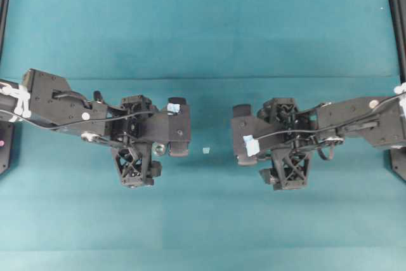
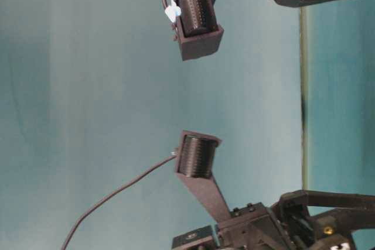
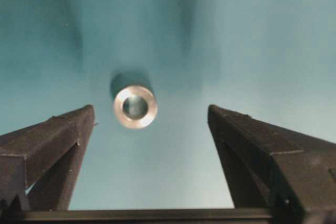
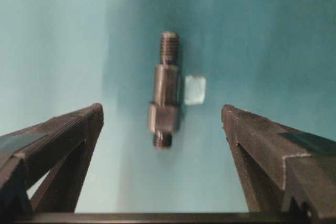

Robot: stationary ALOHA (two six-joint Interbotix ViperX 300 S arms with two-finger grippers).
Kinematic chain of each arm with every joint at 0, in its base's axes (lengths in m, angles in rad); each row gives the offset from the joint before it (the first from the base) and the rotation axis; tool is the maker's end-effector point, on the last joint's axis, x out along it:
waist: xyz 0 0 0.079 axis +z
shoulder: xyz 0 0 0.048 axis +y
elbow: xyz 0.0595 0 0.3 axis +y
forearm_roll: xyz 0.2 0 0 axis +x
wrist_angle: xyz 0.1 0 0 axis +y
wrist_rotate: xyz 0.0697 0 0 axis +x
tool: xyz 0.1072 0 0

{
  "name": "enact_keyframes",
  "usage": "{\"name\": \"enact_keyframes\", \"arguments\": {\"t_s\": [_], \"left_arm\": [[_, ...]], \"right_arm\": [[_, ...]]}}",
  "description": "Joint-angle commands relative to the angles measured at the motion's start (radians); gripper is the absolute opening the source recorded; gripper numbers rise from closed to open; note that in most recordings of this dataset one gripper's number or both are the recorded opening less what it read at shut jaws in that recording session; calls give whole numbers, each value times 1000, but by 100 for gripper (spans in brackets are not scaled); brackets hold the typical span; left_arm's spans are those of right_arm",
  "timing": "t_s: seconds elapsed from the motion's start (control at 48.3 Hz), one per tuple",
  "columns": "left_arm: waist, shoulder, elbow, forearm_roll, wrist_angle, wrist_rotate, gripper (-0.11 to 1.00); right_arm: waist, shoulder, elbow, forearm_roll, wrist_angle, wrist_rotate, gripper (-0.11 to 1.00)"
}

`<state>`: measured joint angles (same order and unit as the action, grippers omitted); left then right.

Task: Insert the washer onto the shaft with both hands.
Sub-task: 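Lower both grippers and open them around washer and shaft, then close left gripper on the washer and right gripper on the shaft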

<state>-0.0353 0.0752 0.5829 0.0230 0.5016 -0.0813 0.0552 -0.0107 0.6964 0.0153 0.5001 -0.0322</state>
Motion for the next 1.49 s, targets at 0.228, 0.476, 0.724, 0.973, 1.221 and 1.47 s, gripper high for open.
{"name": "enact_keyframes", "arguments": {"t_s": [0.228, 0.476, 0.724, 0.973, 1.221, 1.47], "left_arm": [[-2, 15, -12, 5, -8, 31, 95], [-2, 35, -6, 5, -29, 31, 95], [11, 48, -3, 5, -31, 34, 94], [12, 54, 2, 3, -44, 34, 94], [9, 63, 2, 5, -48, 34, 94], [9, 64, 2, 3, -52, 34, 94]], "right_arm": [[3, 14, 21, 5, -51, 23, 89], [2, 31, 51, 8, -98, 48, 88], [3, 49, 55, 8, -123, 55, 88], [2, 61, 58, 8, -137, 54, 88], [2, 67, 77, 6, -152, 54, 88], [0, 69, 77, 8, -152, 54, 86]]}}
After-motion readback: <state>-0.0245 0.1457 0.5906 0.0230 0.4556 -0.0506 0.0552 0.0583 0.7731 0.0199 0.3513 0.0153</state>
